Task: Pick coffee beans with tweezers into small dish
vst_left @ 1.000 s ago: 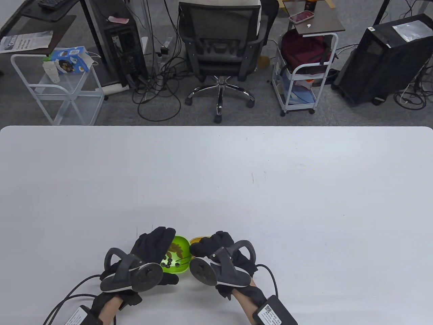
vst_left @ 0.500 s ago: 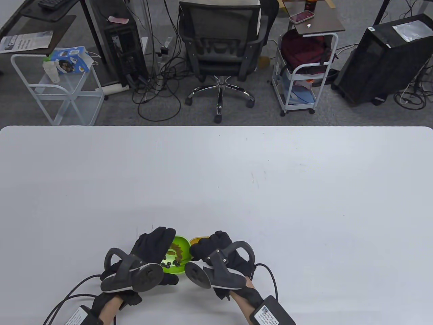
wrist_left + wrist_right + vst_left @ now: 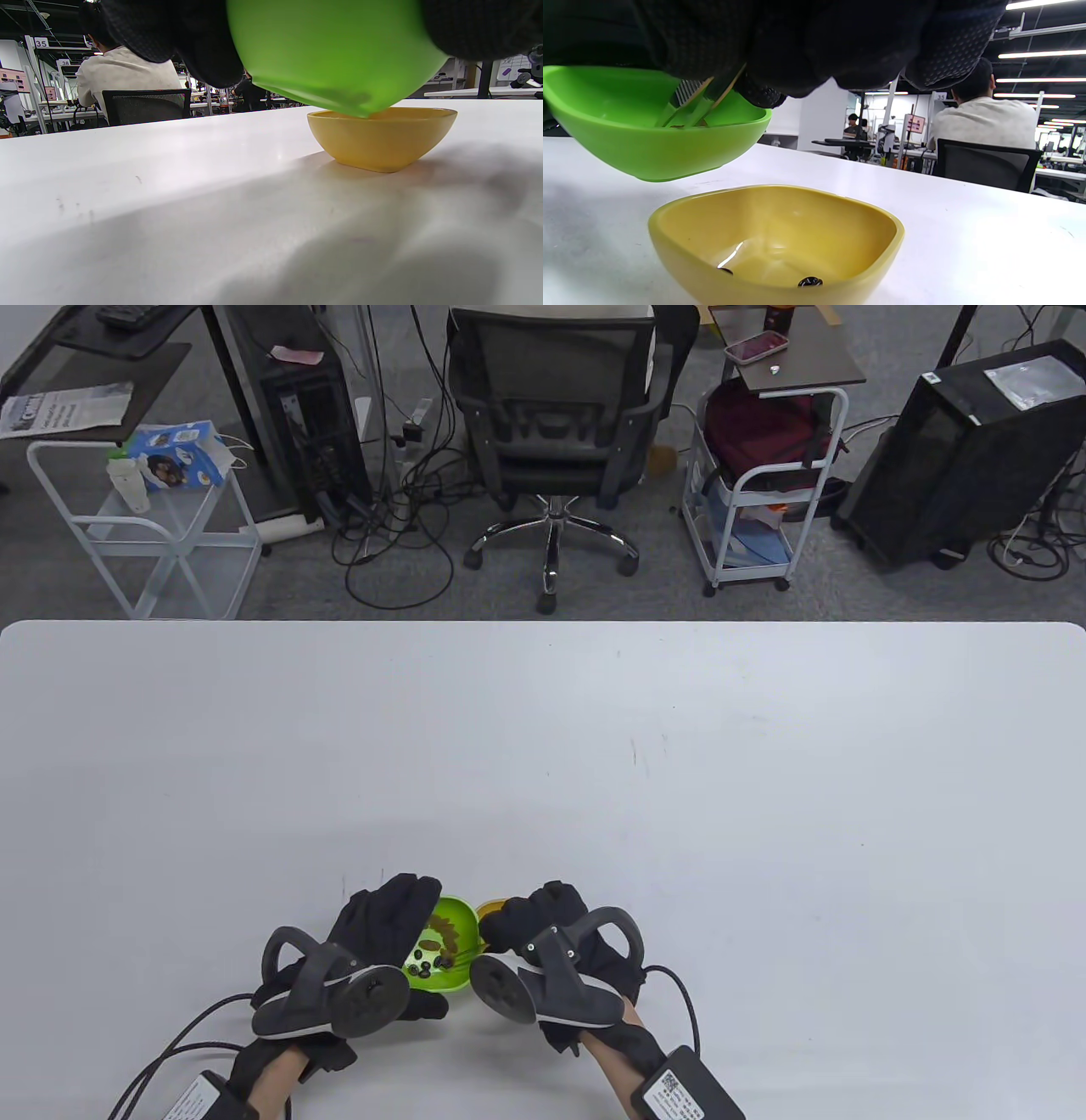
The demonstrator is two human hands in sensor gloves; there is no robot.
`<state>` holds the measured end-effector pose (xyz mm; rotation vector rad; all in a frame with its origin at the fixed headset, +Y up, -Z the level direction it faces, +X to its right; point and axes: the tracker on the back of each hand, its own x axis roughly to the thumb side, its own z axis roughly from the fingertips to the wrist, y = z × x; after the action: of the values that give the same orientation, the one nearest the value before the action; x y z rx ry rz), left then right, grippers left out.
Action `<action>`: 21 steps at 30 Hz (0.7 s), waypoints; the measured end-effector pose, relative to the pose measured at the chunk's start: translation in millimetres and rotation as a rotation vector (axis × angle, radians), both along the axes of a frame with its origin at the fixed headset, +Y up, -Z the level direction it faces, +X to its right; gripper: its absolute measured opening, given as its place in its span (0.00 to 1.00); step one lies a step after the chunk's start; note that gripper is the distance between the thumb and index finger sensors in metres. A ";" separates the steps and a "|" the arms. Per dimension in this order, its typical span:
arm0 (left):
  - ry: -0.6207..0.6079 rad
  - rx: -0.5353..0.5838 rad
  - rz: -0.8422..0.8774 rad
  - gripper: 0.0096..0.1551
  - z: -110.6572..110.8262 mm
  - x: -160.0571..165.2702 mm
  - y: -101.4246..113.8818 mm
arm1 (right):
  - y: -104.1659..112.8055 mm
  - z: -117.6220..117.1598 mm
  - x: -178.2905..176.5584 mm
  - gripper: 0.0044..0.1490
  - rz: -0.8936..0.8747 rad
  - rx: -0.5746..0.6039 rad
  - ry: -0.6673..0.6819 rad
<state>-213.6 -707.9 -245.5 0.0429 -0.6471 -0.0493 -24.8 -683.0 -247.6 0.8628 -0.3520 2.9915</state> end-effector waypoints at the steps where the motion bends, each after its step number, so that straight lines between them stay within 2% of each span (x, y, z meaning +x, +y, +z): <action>1: 0.000 0.000 -0.001 0.73 0.0 0.0 -0.1 | 0.5 -0.2 0.7 0.26 -0.004 -0.002 -0.002; 13: 0.001 -0.001 -0.001 0.73 0.2 -0.1 -0.1 | 16.4 -8.4 34.8 0.26 -0.138 -0.006 -0.095; 21: 0.002 -0.002 -0.001 0.73 0.2 -0.3 -0.1 | 14.0 -18.4 54.2 0.26 -0.179 -0.049 -0.162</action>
<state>-213.9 -708.0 -245.3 0.0408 -0.6450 -0.0495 29.5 -669.0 -265.9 0.5546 -0.3370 2.8952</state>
